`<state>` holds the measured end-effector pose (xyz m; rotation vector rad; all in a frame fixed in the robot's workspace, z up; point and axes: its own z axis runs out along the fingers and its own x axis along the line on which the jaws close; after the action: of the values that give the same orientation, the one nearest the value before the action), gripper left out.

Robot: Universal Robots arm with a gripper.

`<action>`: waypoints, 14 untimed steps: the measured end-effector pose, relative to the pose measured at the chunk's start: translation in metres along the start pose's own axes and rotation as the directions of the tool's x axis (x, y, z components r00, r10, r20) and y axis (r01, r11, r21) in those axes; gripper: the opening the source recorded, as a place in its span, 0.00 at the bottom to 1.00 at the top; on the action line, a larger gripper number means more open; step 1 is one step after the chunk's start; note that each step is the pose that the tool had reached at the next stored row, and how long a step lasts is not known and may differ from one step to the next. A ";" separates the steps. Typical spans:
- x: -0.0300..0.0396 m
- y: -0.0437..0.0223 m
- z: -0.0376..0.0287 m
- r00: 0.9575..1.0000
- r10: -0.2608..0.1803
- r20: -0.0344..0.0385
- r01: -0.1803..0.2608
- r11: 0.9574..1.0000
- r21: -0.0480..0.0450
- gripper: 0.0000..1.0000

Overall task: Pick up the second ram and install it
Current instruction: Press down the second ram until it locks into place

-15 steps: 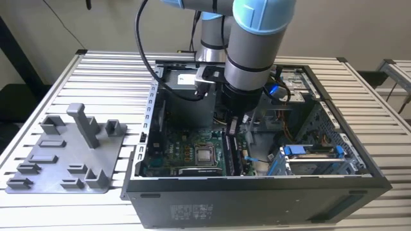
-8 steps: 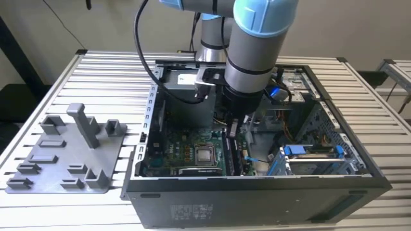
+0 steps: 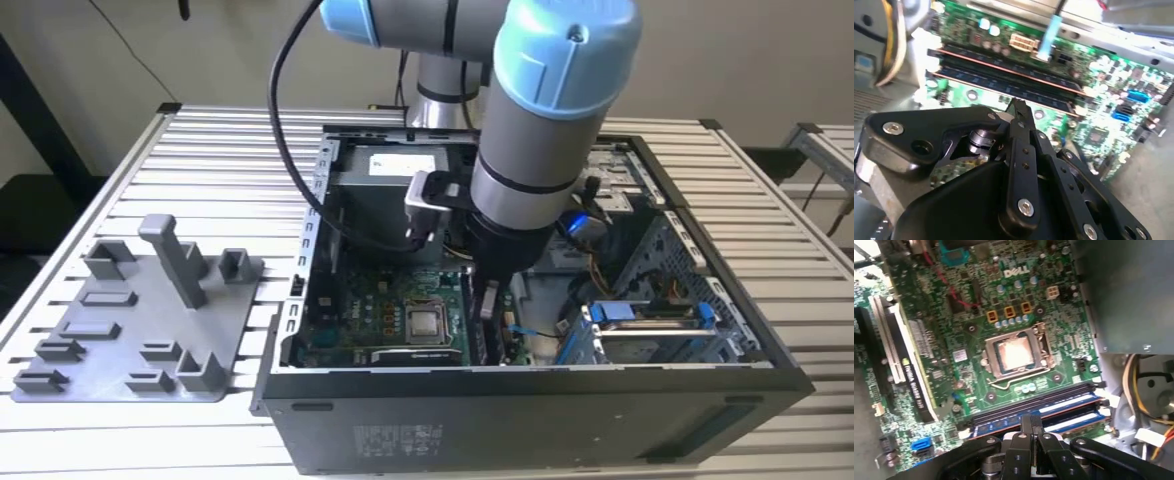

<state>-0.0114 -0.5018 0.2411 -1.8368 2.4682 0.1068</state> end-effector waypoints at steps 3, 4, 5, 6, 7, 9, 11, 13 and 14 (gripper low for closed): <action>0.0064 -0.0019 0.0036 1.000 0.000 -0.001 0.000 1.000 -0.004 0.11; 0.0081 -0.0024 0.0049 1.000 0.000 -0.001 0.000 1.000 -0.005 0.11; 0.0088 -0.0027 0.0064 1.000 0.001 -0.001 -0.001 1.000 -0.006 0.11; 0.0090 -0.0028 0.0078 1.000 0.001 -0.002 -0.001 1.000 -0.008 0.11; 0.0092 -0.0031 0.0095 1.000 0.001 -0.002 -0.001 1.000 -0.008 0.11; 0.0095 -0.0038 0.0130 1.000 0.001 -0.003 -0.001 1.000 -0.009 0.11; 0.0098 -0.0044 0.0166 1.000 0.001 -0.003 -0.001 1.000 -0.010 0.11; 0.0102 -0.0049 0.0196 1.000 0.001 -0.005 -0.001 1.000 -0.010 0.11; 0.0103 -0.0051 0.0211 1.000 0.001 -0.005 -0.001 1.000 -0.011 0.11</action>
<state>-0.0093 -0.5112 0.2191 -1.8420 2.4767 0.1156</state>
